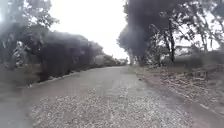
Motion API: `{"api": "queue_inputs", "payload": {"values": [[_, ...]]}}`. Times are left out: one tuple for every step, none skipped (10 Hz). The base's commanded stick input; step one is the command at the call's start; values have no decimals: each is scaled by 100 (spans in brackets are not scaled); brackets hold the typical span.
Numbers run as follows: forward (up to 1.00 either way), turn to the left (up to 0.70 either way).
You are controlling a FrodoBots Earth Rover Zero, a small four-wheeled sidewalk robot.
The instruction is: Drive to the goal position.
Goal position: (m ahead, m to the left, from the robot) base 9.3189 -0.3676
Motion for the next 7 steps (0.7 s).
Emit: {"api": "queue_inputs", "payload": {"values": [[85, 0], [85, 0], [85, 0], [85, 0], [85, 0], [85, 0], [85, 0]]}}
